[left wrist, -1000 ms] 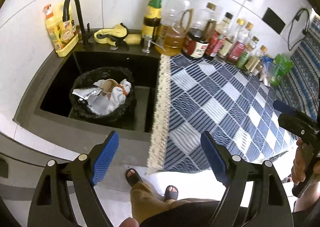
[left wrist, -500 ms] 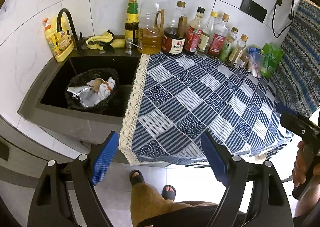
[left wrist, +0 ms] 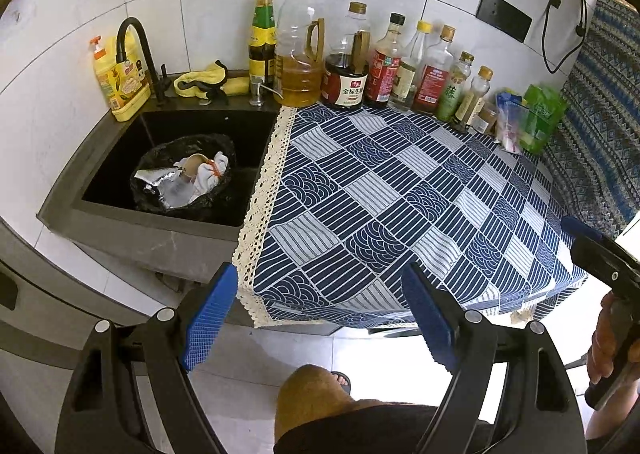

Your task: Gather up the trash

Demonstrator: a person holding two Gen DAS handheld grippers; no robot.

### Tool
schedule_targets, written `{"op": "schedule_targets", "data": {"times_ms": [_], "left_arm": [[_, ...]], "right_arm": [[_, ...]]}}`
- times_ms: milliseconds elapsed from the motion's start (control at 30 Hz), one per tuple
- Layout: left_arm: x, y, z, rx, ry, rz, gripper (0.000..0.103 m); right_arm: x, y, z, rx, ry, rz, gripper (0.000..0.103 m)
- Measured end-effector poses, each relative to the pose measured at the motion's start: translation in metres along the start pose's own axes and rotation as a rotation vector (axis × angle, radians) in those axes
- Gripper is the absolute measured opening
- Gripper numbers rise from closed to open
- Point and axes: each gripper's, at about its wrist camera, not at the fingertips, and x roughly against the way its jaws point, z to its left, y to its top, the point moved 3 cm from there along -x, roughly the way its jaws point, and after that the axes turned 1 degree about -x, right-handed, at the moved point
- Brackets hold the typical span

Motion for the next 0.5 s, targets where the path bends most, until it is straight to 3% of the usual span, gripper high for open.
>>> {"op": "schedule_targets", "data": {"times_ms": [500], "left_arm": [[-0.0002,0.0019,0.0067,-0.009,0.017,-0.011,0.082]], "right_arm": [[-0.0096,-0.0040,0.0064,-0.002,0.030,0.037,0.098]]}}
